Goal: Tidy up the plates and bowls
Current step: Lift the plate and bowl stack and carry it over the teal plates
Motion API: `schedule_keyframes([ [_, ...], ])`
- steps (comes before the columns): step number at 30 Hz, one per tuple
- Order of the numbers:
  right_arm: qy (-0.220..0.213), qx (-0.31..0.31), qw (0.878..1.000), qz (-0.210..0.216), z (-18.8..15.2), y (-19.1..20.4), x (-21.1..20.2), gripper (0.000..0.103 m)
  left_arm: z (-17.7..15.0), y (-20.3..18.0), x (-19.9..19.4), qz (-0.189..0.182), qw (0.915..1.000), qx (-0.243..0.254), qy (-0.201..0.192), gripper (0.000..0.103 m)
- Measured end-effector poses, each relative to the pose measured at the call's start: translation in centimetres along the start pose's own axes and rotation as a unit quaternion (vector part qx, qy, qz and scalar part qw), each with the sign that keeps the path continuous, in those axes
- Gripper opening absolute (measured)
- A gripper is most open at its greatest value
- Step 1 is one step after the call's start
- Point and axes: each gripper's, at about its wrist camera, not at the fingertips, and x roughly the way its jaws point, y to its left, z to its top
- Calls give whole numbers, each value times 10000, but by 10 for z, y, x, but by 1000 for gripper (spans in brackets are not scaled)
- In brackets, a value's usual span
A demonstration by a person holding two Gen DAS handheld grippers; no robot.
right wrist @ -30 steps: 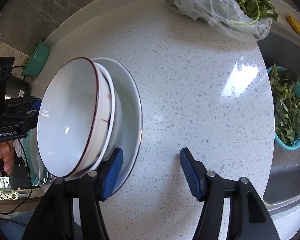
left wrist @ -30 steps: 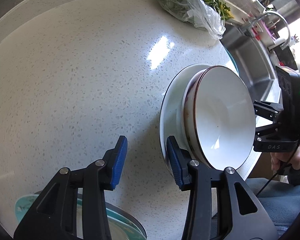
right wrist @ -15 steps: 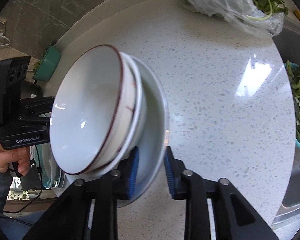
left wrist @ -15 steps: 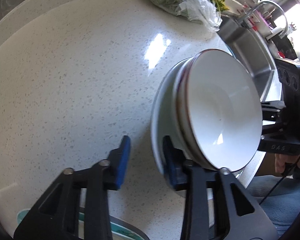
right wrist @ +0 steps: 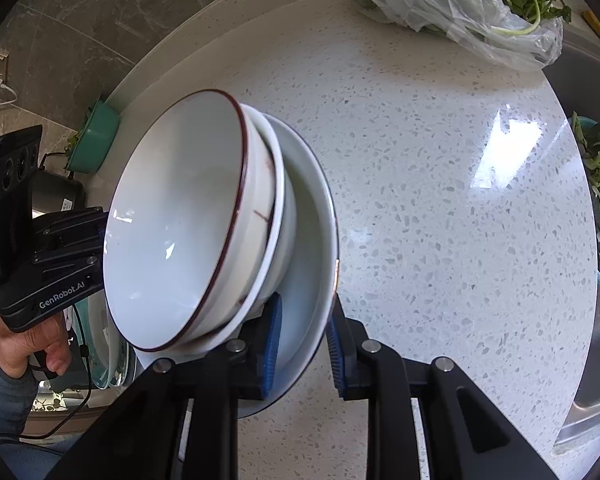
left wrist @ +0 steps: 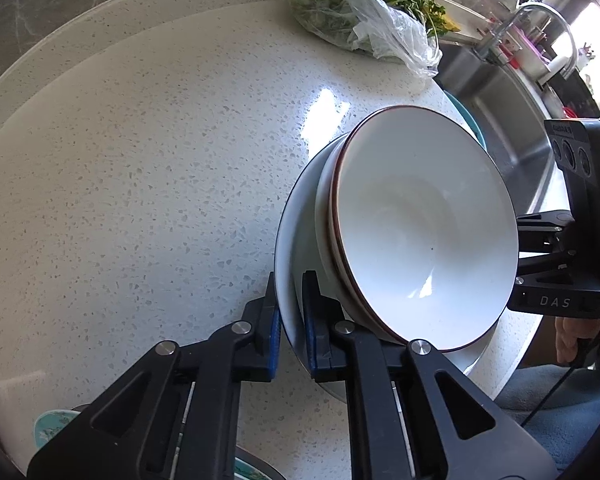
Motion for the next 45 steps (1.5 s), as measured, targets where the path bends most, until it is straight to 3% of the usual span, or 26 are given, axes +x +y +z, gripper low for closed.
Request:
schedule_keyframes([
  [17, 28, -120, 9999, -47, -4, 16, 1, 23, -20, 14, -32, -30, 9996, -185, -203, 8],
  [29, -171, -520, 9984, -124, 3, 47, -34, 23, -32, 19, -86, -94, 9980, -341, -520, 8],
  [38, -224, -1220, 9922, 108, 11, 111, -48, 24, -72, 52, -159, 147, 9937, -720, -847, 8],
  [45, 5, -1760, 9838, 332, 8, 169, -25, 24, -122, 94, -203, 431, 9870, -1175, -1012, 8],
])
